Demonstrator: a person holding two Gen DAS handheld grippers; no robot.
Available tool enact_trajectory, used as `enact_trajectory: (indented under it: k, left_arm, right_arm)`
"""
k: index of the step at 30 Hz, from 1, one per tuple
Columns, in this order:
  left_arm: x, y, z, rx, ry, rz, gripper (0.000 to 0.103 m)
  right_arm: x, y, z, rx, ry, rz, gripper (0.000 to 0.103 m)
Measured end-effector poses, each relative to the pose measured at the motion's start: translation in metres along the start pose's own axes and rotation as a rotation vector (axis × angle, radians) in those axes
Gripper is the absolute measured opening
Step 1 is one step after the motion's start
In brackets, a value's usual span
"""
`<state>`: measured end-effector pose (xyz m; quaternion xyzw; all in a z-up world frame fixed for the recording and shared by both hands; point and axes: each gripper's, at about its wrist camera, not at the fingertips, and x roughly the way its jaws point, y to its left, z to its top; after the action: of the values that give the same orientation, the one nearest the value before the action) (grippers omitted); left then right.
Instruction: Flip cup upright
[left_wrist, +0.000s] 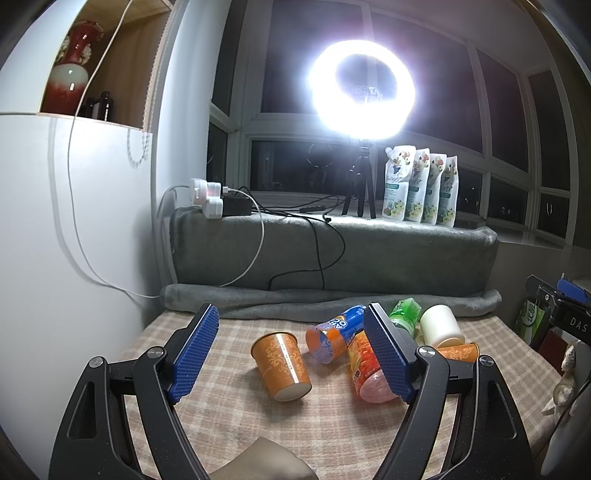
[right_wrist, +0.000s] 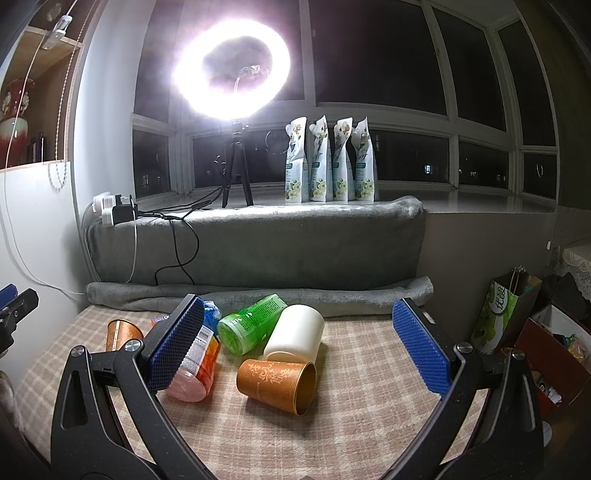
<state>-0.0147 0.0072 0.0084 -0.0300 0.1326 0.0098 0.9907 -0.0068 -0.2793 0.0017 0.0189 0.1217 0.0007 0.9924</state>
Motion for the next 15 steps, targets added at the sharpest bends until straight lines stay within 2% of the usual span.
enact_trajectory:
  k: [15]
  left_arm:
    - [0.003,0.0,-0.006,0.0,0.014,0.004,0.081]
  right_arm:
    - [0.013,0.002,-0.001,0.003,0.037,0.015,0.103]
